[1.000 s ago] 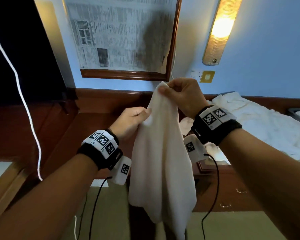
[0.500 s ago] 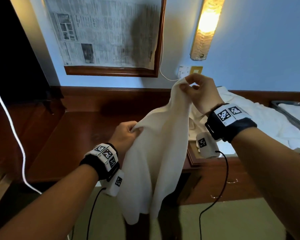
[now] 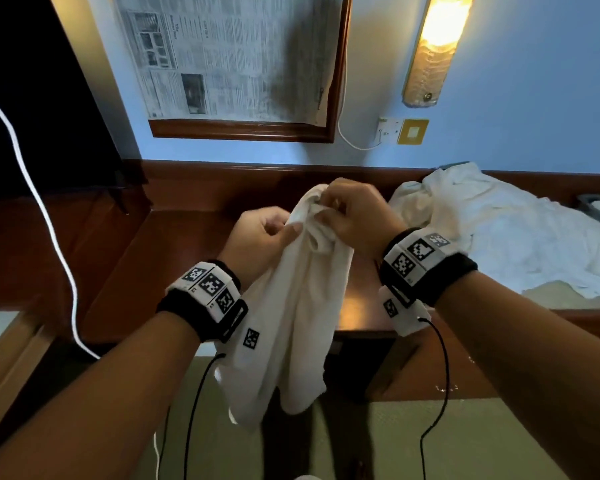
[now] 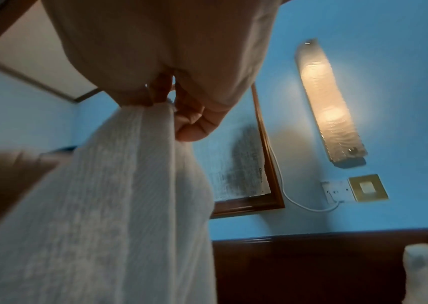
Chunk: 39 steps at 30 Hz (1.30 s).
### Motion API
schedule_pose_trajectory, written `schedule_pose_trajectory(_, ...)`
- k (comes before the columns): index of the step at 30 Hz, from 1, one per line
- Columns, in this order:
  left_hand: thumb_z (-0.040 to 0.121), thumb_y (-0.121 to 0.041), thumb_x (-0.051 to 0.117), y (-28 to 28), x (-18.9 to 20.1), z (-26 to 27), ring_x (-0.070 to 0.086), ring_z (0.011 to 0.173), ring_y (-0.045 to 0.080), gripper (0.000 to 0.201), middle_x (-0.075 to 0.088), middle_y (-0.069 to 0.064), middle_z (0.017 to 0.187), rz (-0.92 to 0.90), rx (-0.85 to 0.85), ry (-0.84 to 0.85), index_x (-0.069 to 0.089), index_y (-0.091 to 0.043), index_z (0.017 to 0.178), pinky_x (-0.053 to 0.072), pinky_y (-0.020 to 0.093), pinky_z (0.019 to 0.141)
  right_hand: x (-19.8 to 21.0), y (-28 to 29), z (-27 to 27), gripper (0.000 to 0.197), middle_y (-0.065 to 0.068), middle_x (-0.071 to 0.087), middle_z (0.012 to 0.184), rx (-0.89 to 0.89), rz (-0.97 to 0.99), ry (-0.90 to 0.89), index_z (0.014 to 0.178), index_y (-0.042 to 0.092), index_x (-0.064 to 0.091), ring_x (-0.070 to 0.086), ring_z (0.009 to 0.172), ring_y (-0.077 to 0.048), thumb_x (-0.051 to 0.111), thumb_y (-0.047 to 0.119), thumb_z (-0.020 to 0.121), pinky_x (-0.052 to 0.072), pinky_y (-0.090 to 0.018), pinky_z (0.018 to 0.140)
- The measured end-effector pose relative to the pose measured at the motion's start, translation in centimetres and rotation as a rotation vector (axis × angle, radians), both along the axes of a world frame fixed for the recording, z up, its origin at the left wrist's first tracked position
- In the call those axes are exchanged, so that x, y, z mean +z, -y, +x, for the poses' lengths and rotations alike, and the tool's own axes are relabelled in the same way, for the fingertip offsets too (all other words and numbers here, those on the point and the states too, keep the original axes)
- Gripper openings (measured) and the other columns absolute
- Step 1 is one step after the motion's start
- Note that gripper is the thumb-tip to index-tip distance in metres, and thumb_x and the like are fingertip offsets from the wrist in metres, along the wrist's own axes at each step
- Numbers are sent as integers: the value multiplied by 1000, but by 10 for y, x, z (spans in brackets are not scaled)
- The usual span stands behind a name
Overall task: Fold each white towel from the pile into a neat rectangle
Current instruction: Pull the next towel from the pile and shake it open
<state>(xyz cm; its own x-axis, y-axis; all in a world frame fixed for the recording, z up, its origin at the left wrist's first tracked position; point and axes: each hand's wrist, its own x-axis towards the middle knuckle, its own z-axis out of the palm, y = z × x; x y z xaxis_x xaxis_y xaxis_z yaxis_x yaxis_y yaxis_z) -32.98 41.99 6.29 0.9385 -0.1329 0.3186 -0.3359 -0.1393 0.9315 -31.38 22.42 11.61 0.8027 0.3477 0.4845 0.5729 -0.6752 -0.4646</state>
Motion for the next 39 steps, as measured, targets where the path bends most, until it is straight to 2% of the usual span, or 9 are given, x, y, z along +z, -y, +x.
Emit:
schedule_pose_trajectory(3, 76, -60, 70, -19, -29, -10, 50, 65, 20, 50, 62, 16, 71, 79, -2, -100, 69, -10, 79, 40, 36, 62, 20, 2, 8, 10, 14, 51, 70, -93, 171, 31, 80, 15, 62, 47, 60, 1, 69, 14, 88, 34, -9, 63)
schedule_pose_trajectory(6, 73, -64, 67, -26, -56, -18, 51, 66, 22, 50, 62, 19, 74, 120, 19, -171, 66, -14, 80, 42, 37, 62, 40, 2, 15, 9, 10, 55, 72, -102, 316, 34, 87, 12, 65, 50, 58, 4, 67, 19, 92, 38, -8, 58)
schedule_pose_trajectory(9, 80, -50, 65, -27, -73, -20, 59, 66, 35, 37, 68, 14, 79, 208, 88, -192, 65, -13, 82, 54, 47, 64, 51, -3, 18, 10, 7, 57, 73, -112, 402, 75, 86, 15, 65, 48, 58, 3, 68, 22, 91, 41, -12, 59)
schedule_pose_trajectory(12, 88, -25, 62, -35, -93, -19, 64, 73, 30, 8, 68, 6, 76, 418, 203, -226, 62, -22, 80, 57, 50, 70, 58, -2, 20, 14, 12, 54, 69, -138, 487, 108, 77, 21, 61, 46, 57, 4, 68, 20, 90, 40, -12, 60)
schedule_pose_trajectory(17, 71, -26, 56, -63, -129, -22, 56, 62, 27, 7, 58, -2, 62, 623, 355, -375, 56, -32, 75, 57, 43, 62, 54, 31, 37, 21, 2, 59, 75, -388, 398, 170, 84, 10, 69, 48, 63, -5, 62, 29, 89, 36, -15, 60)
schedule_pose_trajectory(23, 83, -7, 73, -87, -94, -28, 52, 61, 15, 7, 64, 5, 73, 640, 357, -401, 66, -8, 82, 36, 23, 50, 14, 84, 42, 19, -17, 69, 99, -789, 217, -60, 92, 6, 68, 63, 99, -35, 56, 21, 90, 46, -32, 86)
schedule_pose_trajectory(31, 77, 17, 56, -89, -35, -47, 52, 86, 14, 37, 49, -1, 100, 577, 92, 56, 60, -19, 86, 46, 16, 77, -25, 111, 31, 29, -23, 65, 118, -970, 132, -366, 112, 5, 66, 61, 110, -40, 53, 23, 94, 49, -37, 90)
schedule_pose_trajectory(35, 80, -22, 44, -92, -32, -48, 55, 83, 22, 22, 57, -6, 95, 997, 80, 362, 65, -28, 74, 45, 39, 73, -31, 113, 30, 29, -24, 64, 117, -976, 131, -412, 112, 2, 65, 61, 107, -41, 54, 22, 94, 48, -36, 84)
schedule_pose_trajectory(39, 81, -73, 11, -108, -35, -45, 53, 77, 15, 67, 52, -13, 77, 1564, 153, 138, 60, -28, 76, 38, 35, 74, -38, 111, 25, 26, -26, 64, 116, -937, 77, -446, 108, -3, 65, 61, 107, -41, 54, 17, 95, 46, -36, 83)
